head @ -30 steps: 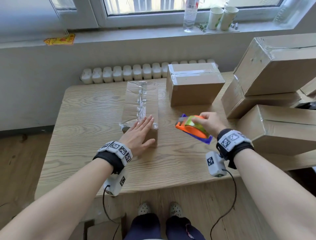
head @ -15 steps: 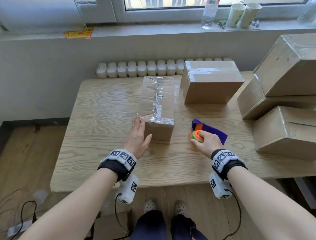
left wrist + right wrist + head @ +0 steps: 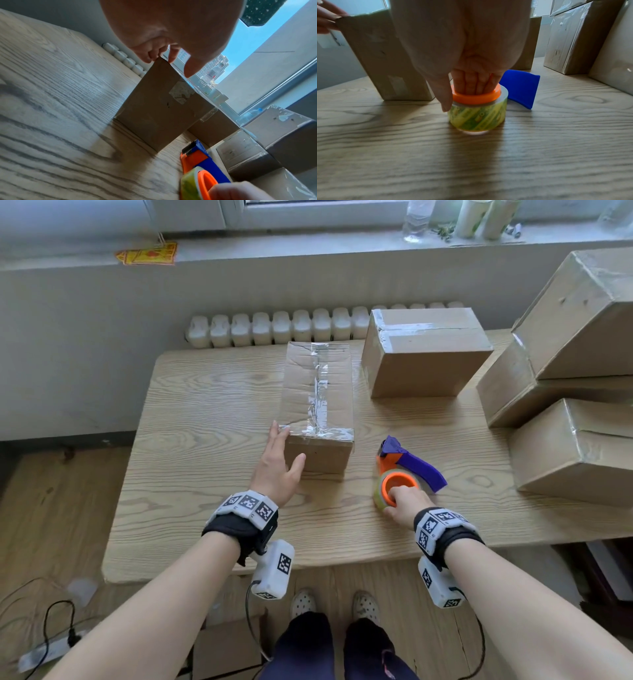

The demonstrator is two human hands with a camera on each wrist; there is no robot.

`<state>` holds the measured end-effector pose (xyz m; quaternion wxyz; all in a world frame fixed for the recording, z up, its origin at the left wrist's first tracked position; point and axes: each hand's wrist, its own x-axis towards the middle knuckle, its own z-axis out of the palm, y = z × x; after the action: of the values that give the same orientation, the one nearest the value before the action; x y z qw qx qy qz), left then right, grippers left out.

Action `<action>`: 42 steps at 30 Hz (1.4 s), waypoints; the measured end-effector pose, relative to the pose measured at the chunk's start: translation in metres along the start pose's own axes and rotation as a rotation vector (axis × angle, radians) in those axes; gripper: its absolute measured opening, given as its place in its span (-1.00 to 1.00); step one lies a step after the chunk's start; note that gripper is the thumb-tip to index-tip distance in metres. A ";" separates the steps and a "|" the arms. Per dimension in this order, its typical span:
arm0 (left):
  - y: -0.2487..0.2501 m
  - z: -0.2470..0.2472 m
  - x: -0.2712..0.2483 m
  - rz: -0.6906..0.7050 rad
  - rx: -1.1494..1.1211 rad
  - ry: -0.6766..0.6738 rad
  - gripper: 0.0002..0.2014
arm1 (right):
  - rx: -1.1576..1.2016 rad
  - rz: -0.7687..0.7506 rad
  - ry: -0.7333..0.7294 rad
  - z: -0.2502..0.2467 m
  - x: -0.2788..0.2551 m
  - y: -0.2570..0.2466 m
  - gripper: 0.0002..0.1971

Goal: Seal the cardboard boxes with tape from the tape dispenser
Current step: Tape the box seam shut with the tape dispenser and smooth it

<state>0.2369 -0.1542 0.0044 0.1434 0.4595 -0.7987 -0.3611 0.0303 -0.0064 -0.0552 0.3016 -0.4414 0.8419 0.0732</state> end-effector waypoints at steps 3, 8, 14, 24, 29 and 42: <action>-0.001 0.000 0.001 -0.035 -0.040 -0.002 -0.40 | 0.004 0.040 0.016 0.003 -0.005 -0.004 -0.73; -0.003 -0.003 0.004 -0.082 -0.081 -0.001 -0.36 | 0.177 -0.046 0.351 -0.025 -0.017 -0.022 -0.66; -0.006 -0.008 0.009 -0.074 -0.059 -0.003 -0.42 | 0.552 -0.255 0.270 -0.051 -0.019 -0.063 -0.23; -0.012 -0.023 0.023 0.070 0.340 0.103 -0.54 | 0.473 -0.219 0.496 -0.052 -0.011 -0.076 -0.60; -0.007 -0.032 0.035 0.127 0.608 0.040 -0.53 | 0.297 -0.169 0.568 -0.063 -0.005 -0.083 -0.65; -0.001 -0.046 0.041 0.174 0.565 -0.037 -0.74 | 0.147 -0.207 0.298 -0.096 -0.017 -0.074 -0.51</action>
<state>0.2416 -0.2090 0.0318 0.0256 0.4045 -0.9064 -0.1191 0.0532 -0.0763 0.0422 0.2109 -0.5085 0.8304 -0.0860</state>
